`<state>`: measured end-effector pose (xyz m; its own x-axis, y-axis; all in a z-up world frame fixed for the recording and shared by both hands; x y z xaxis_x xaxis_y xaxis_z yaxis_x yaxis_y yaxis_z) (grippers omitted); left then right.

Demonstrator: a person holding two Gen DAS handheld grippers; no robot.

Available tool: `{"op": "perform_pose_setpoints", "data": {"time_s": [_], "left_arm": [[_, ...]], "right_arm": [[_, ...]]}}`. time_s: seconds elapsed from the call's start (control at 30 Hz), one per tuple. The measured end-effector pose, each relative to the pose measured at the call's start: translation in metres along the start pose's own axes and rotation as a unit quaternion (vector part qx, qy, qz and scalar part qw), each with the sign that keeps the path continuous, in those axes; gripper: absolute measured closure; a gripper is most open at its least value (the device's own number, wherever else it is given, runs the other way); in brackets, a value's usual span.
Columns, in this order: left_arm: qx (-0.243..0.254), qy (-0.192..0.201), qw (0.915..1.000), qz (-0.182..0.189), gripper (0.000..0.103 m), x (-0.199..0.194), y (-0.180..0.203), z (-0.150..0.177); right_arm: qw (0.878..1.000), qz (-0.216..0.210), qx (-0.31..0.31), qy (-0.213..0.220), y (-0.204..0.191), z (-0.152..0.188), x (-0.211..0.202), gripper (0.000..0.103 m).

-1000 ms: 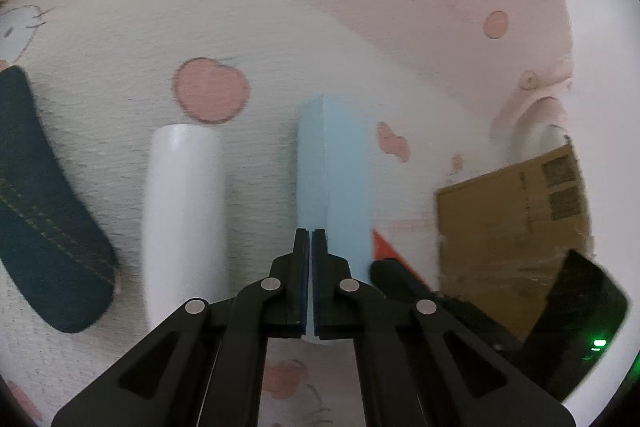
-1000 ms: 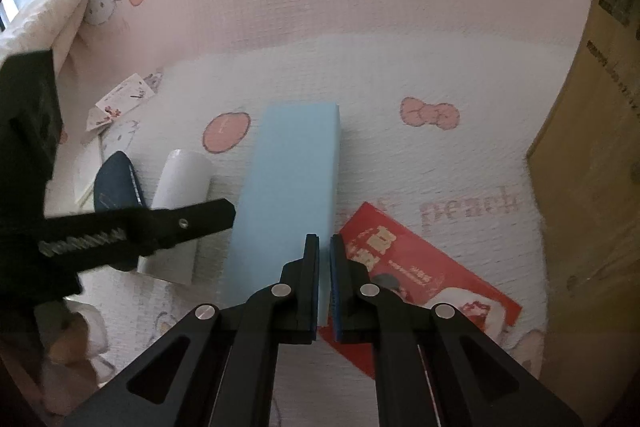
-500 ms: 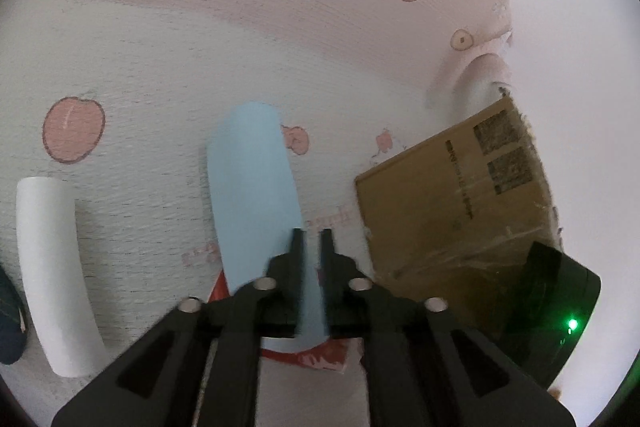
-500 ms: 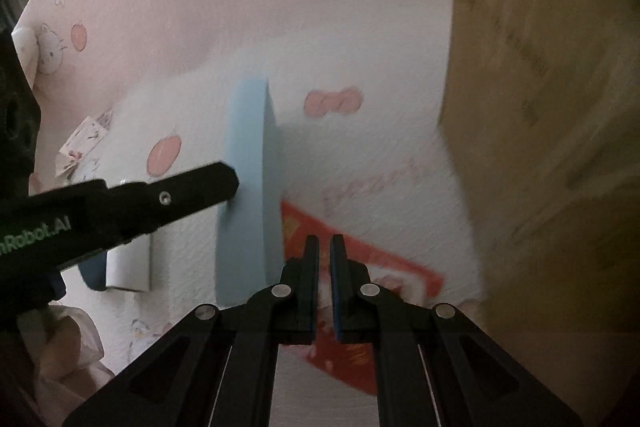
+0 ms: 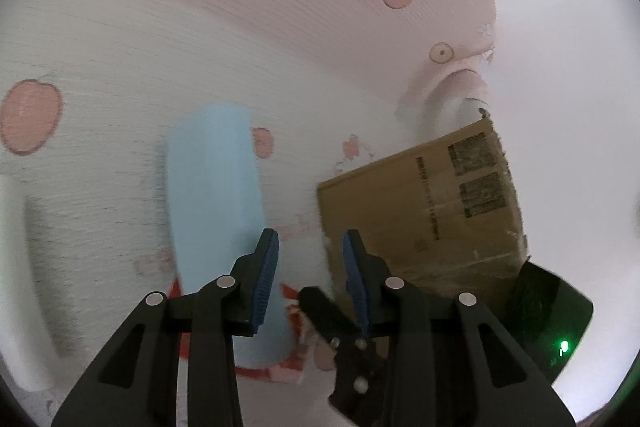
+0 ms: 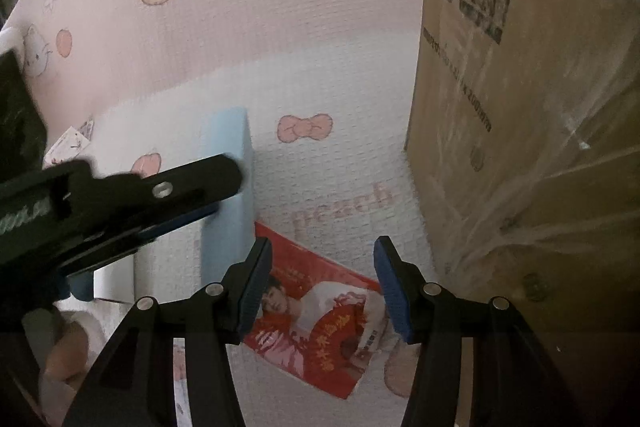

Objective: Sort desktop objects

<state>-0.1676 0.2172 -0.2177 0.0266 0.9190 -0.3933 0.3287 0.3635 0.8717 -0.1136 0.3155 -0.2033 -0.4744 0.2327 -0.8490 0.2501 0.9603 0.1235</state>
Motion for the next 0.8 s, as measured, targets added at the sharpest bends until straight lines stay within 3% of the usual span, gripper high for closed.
{"op": "perform_pose_setpoints", "data": {"time_s": [0.13,0.23,0.37,0.47,0.57,0.67,0.8], "left_arm": [[0.008,0.013,0.9995,0.026,0.066,-0.004,0.005,-0.006],[-0.008,-0.006,0.9999,-0.004,0.067,-0.001,-0.004,-0.011],[-0.018,0.045,0.9984,0.029,0.064,-0.034,0.002,-0.014],[0.003,0.061,0.9981,-0.006,0.060,-0.055,0.005,-0.015],[0.001,0.077,0.9962,-0.041,0.049,-0.068,-0.004,-0.013],[-0.025,0.079,0.9950,-0.055,0.048,-0.072,-0.019,-0.012],[-0.032,0.069,0.9937,-0.083,0.048,-0.072,-0.030,-0.008]], "right_arm": [[0.999,0.004,-0.025,0.022,-0.003,-0.007,-0.009,0.049],[0.998,0.000,-0.034,0.049,-0.005,-0.011,-0.021,0.043],[0.997,0.004,-0.049,0.057,-0.007,-0.011,-0.023,0.041],[0.997,0.000,-0.050,0.051,-0.007,-0.009,-0.019,0.041],[0.998,-0.014,-0.047,0.038,-0.010,-0.010,-0.016,0.041],[0.998,-0.026,-0.049,0.029,-0.013,-0.010,-0.013,0.039],[0.998,-0.039,-0.048,0.017,-0.021,-0.007,-0.014,0.030]]}}
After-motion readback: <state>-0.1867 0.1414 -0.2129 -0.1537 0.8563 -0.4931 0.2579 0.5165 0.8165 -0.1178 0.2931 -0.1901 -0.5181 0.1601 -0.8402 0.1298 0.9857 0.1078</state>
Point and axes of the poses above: each gripper's, at about its wrist camera, not at the fingertips, and x roughly the way its jaws point, y to its right, z to its underside, the point moved 2 cm from there along x, roughly the way its jaws point, and after that the axes turned 13 degrees about z, right-handed, at the moved point
